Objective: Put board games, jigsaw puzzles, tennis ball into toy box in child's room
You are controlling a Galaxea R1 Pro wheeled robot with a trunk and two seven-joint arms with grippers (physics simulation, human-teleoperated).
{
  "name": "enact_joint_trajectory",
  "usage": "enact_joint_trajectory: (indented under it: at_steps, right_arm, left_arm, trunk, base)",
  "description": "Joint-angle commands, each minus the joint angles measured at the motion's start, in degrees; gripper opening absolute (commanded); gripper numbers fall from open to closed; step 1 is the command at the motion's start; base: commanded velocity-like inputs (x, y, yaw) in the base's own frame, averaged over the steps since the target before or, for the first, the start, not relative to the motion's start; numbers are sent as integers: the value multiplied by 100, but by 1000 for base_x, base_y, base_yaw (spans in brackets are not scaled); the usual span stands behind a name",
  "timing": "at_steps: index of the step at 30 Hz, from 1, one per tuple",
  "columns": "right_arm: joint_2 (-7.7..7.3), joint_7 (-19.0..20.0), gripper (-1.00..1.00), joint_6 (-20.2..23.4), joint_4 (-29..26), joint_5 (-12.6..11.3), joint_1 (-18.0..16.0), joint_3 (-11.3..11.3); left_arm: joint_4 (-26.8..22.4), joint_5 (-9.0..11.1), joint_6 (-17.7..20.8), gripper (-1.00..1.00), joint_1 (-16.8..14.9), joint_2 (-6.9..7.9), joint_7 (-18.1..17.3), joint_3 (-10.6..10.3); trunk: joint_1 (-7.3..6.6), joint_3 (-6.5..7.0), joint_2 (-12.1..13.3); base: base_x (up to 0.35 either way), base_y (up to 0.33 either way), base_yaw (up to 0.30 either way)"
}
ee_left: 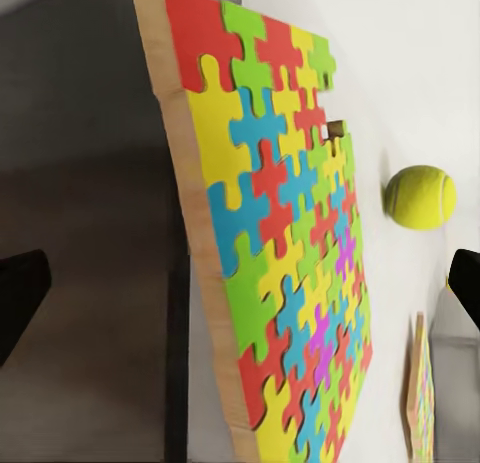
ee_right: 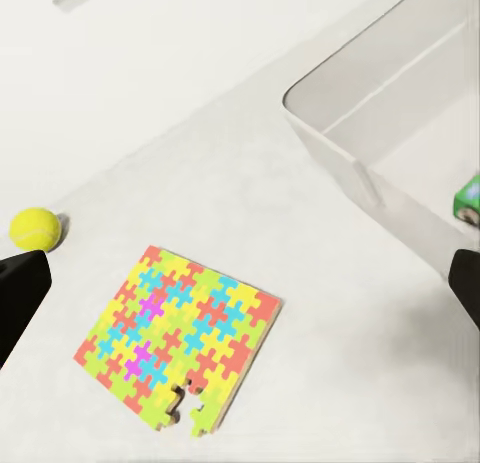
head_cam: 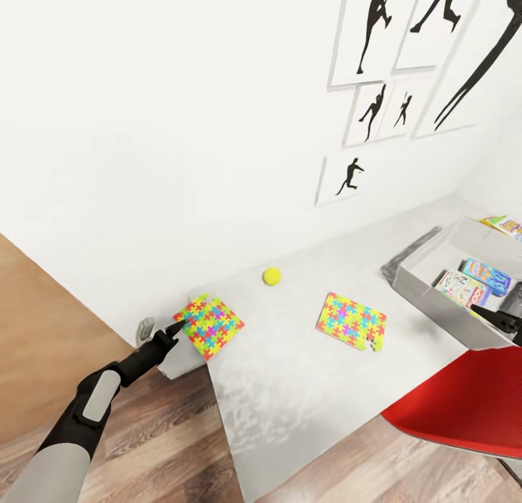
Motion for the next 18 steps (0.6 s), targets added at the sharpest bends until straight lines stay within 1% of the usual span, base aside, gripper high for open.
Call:
enact_joint_trajectory:
  at_steps: [1,7,18]
  right_arm:
    - [0,14,100,30,1,-8,-7,-4]
    - [0,14,100,30,1,-9,-7,-4]
    - [0,14,100,30,1,-14,-7,-4]
  left_arm:
    - [-1,28,43,100,-3,-1,-7,12]
    - [-1,28,43,100,-3,-1,-7,12]
    - [-10,28,43,100,-3,-1,-7,12]
  trunk:
    - [3,-9,-10]
    - [3,-9,-10]
    - [3,-9,-10]
  base:
    - [0,0,-173]
    - [0,0,-123]
    - [0,0,-39]
